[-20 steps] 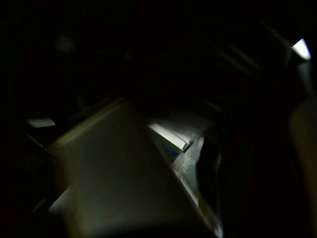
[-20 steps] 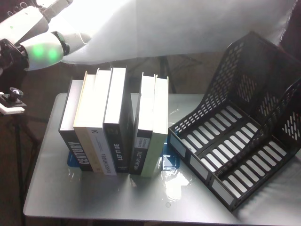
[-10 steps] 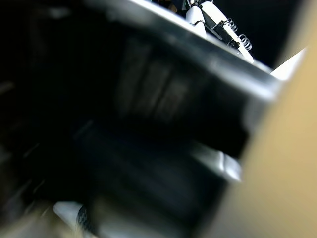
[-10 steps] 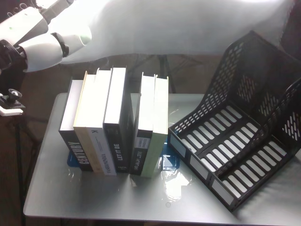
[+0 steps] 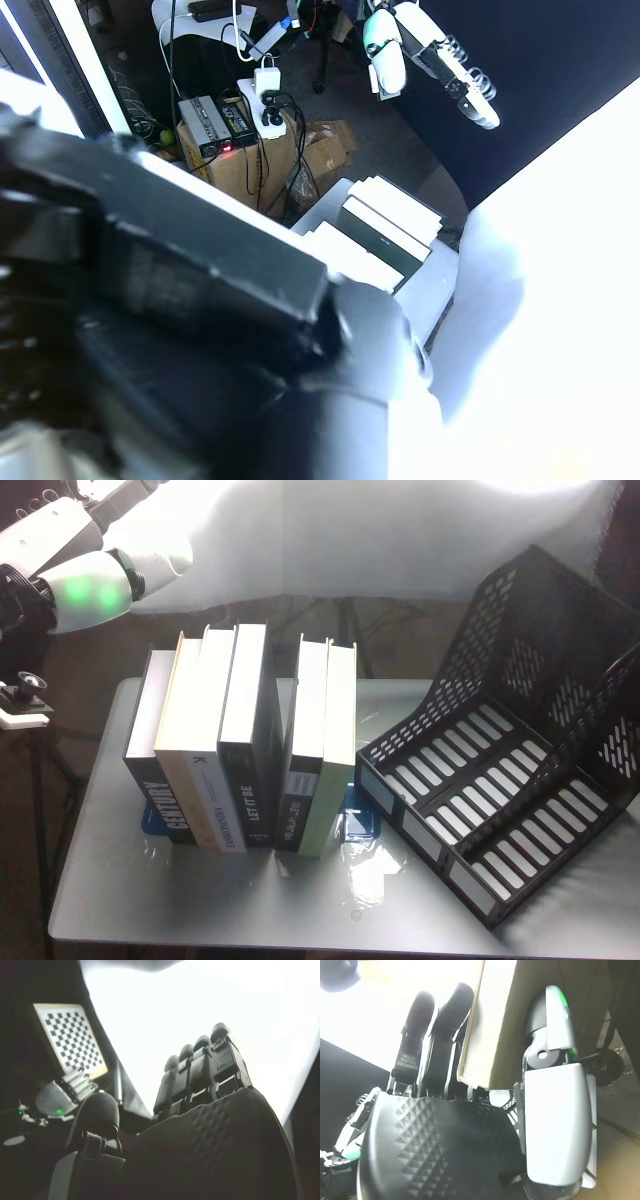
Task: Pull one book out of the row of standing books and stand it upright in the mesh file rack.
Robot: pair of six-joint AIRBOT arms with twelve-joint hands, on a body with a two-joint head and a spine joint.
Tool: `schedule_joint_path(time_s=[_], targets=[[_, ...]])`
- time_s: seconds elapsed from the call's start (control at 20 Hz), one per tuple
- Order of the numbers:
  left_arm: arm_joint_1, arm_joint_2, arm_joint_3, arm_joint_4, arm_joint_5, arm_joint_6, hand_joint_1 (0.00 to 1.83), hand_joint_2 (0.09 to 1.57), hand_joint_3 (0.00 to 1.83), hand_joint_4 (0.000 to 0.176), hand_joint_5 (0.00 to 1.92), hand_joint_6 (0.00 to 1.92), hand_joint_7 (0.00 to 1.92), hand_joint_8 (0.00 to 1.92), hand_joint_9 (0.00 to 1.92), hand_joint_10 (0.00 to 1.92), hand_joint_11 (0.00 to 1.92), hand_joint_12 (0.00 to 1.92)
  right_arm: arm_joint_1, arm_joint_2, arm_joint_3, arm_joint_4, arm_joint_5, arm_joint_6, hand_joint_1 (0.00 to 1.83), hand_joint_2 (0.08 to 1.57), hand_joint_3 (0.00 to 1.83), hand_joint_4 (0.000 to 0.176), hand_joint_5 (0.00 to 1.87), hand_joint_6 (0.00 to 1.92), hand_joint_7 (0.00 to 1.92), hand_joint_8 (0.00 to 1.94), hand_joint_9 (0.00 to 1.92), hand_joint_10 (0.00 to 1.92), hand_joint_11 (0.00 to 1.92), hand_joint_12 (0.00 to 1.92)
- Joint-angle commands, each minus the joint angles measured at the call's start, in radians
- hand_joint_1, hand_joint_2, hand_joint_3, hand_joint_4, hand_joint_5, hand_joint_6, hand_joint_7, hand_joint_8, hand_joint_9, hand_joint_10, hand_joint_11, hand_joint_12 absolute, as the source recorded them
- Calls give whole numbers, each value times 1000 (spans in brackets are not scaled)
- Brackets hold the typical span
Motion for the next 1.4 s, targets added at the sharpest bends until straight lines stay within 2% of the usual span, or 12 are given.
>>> schedule_joint_path(time_s=[0.0, 0.15, 0.3, 0.35, 0.8, 0.9, 1.0, 1.1, 1.2, 1.25, 1.3, 1.35], targets=[[-10, 0, 6, -4, -117, -4, 66, 1479, 3, 0, 0, 0, 0, 0, 0, 0, 0, 0, -1, -5, -2, 0, -108, -18, 1484, 1177, 0, 0, 700, 1327, 886, 1054, 861, 1263, 611, 1732], [-5, 0, 6, -4, -125, -4, 2, 1461, 0, 0, 0, 0, 0, 0, 0, 0, 0, 0, -71, -32, -1, 14, -146, -18, 1369, 1164, 0, 0, 792, 1214, 920, 1061, 829, 1379, 648, 1516], [6, 4, 6, -5, -130, -4, 0, 1451, 0, 2, 0, 0, 0, 0, 0, 0, 0, 0, -156, -83, 26, 70, -187, -18, 1352, 1199, 6, 0, 784, 1121, 805, 1287, 756, 1561, 660, 1769], [8, 4, 6, -5, -128, -4, 0, 1446, 0, 4, 0, 0, 0, 0, 0, 0, 0, 0, -182, -108, 44, 111, -194, -18, 1157, 1247, 12, 0, 781, 1307, 693, 1473, 671, 1468, 633, 1778], [18, -5, 14, -7, -148, -4, 1, 1481, 2, 3, 0, 0, 0, 0, 0, 0, 0, 0, -285, -177, 95, 343, -239, -18, 1121, 1294, 1, 0, 634, 1493, 707, 1473, 697, 1350, 633, 1766], [20, -8, 18, -7, -149, -4, 0, 1464, 0, 7, 0, 0, 0, 0, 0, 0, 0, 0, -303, -196, 108, 373, -239, -18, 1139, 1322, 7, 0, 532, 1488, 722, 1627, 748, 1659, 822, 1915], [20, -12, 22, -7, -152, -4, 0, 1459, 0, 18, 0, 0, 0, 0, 0, 0, 0, 0, -320, -212, 121, 405, -239, -18, 1027, 1387, 17, 1, 474, 1764, 580, 1633, 589, 1585, 508, 1921], [24, -13, 23, -7, -153, -4, 0, 1454, 0, 12, 0, 0, 0, 0, 0, 0, 0, 0, -341, -221, 133, 543, -233, -18, 1320, 1287, 0, 0, 583, 1518, 632, 1507, 720, 1634, 805, 1861], [29, -15, 26, -8, -154, -4, 0, 1452, 0, 27, 0, 0, 0, 0, 0, 0, 0, 0, -360, -235, 142, 626, -232, -18, 1326, 1269, 0, 0, 636, 1317, 680, 1484, 754, 1671, 839, 1907], [30, -18, 28, -8, -154, -4, 0, 1454, 0, 24, 0, 0, 0, 0, 0, 0, 0, 0, -371, -240, 146, 663, -231, -18, 1333, 1256, 0, 0, 639, 1356, 679, 1406, 775, 1606, 789, 1823], [30, -20, 29, -8, -154, -4, 0, 1450, 0, 16, 0, 0, 0, 0, 0, 0, 0, 0, -390, -251, 154, 748, -228, -18, 1160, 1301, 8, 0, 682, 1403, 605, 1615, 586, 1638, 479, 1901], [32, -20, 30, -9, -154, -4, 0, 1451, 0, 16, 0, 0, 0, 0, 0, 0, 0, 0, -406, -262, 160, 829, -226, -18, 1173, 1277, 0, 0, 733, 1260, 691, 1644, 678, 1734, 546, 1917]])
